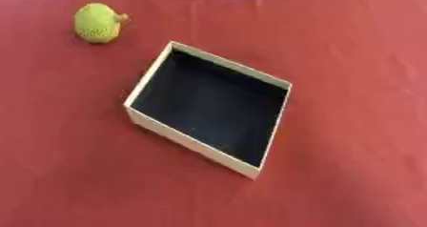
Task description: Pick up objects on the table and place them in the box.
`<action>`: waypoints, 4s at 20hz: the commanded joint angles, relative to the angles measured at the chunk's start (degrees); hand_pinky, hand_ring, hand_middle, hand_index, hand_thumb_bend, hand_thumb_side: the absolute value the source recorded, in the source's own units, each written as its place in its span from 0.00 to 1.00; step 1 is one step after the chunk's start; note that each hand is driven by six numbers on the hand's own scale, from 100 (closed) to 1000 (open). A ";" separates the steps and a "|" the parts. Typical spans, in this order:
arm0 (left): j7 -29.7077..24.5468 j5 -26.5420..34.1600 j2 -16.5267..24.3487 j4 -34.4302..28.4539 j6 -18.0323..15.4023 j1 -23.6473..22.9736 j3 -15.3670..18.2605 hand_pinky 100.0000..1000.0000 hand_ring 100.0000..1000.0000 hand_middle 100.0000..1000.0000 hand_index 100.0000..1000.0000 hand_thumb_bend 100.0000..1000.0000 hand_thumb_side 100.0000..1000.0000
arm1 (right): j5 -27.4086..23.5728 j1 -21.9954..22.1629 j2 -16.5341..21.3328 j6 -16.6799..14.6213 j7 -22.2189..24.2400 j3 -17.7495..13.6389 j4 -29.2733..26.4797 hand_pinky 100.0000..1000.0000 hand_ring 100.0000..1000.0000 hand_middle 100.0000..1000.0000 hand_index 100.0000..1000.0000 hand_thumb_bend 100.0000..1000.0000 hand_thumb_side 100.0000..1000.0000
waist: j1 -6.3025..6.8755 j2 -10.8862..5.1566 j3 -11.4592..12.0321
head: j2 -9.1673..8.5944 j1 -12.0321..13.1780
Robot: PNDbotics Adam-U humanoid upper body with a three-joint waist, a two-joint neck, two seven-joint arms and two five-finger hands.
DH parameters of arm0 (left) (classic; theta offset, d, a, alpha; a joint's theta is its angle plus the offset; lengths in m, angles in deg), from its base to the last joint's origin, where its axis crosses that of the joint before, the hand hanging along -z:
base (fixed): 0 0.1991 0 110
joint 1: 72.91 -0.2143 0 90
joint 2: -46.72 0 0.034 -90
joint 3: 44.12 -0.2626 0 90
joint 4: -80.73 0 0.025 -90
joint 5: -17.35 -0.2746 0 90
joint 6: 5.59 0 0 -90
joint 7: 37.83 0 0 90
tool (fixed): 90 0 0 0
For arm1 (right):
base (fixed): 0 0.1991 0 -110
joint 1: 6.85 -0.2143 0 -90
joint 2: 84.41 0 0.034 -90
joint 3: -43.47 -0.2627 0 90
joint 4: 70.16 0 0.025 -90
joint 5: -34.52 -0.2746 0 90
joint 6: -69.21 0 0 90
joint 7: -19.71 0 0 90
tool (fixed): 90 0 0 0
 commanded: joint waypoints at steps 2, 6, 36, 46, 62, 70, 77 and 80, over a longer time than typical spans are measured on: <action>-0.32 0.17 1.07 -1.13 -0.10 0.36 0.50 0.73 0.66 0.61 0.79 0.00 0.64 | 0.18 -0.40 1.01 -0.01 0.14 -0.70 -1.06 0.75 0.68 0.56 0.75 0.04 0.51 | -0.03 -1.20 0.04 | -0.65 0.18; -0.43 0.30 1.32 -1.13 0.04 0.56 0.30 0.73 0.67 0.61 0.80 0.00 0.64 | 0.16 -0.44 1.08 -0.04 0.13 -0.71 -1.06 0.75 0.68 0.56 0.75 0.04 0.51 | -0.04 -1.25 0.01 | -0.63 0.17; -19.15 -21.32 25.70 40.01 0.47 28.57 -20.84 0.75 0.71 0.66 0.84 0.00 0.69 | -0.80 -0.57 1.69 0.25 2.28 1.15 -1.06 0.75 0.68 0.56 0.75 0.03 0.51 | 1.53 -3.88 -1.36 | 2.52 1.55; -20.80 -34.21 19.76 54.18 -0.71 39.72 -24.85 0.75 0.72 0.67 0.84 0.00 0.70 | -1.35 -1.20 1.29 0.22 2.91 1.64 -1.06 0.75 0.68 0.56 0.75 0.03 0.50 | 1.55 -4.64 -1.68 | 2.41 2.48; -18.88 -54.86 10.63 63.61 -1.90 47.07 -25.11 0.80 0.79 0.75 0.89 0.00 0.06 | -1.78 -1.63 0.68 0.22 3.17 1.83 -1.06 0.75 0.68 0.56 0.75 0.03 0.50 | 1.54 -5.02 -2.11 | 3.03 1.71; -14.08 -66.63 7.54 66.42 -0.97 48.85 -24.36 0.81 0.81 0.77 0.90 0.02 0.00 | -1.97 -1.73 0.23 0.34 3.24 1.94 -1.06 0.75 0.68 0.56 0.75 0.03 0.50 | 1.44 -5.13 -2.31 | 2.57 3.10; -13.28 -70.46 5.76 68.68 -0.22 49.73 -23.51 0.81 0.81 0.78 0.91 0.04 0.00 | -2.16 -1.96 -0.08 0.31 3.30 1.97 -1.06 0.75 0.68 0.56 0.75 0.03 0.50 | 1.44 -5.18 -2.71 | 1.96 3.31; -12.89 -71.49 5.73 68.82 -0.47 49.36 -23.63 0.81 0.81 0.79 0.91 0.05 0.00 | -2.16 -1.93 -0.07 0.33 3.23 1.93 -1.06 0.75 0.68 0.56 0.75 0.03 0.50 | 1.51 -5.15 -2.78 | 1.75 2.74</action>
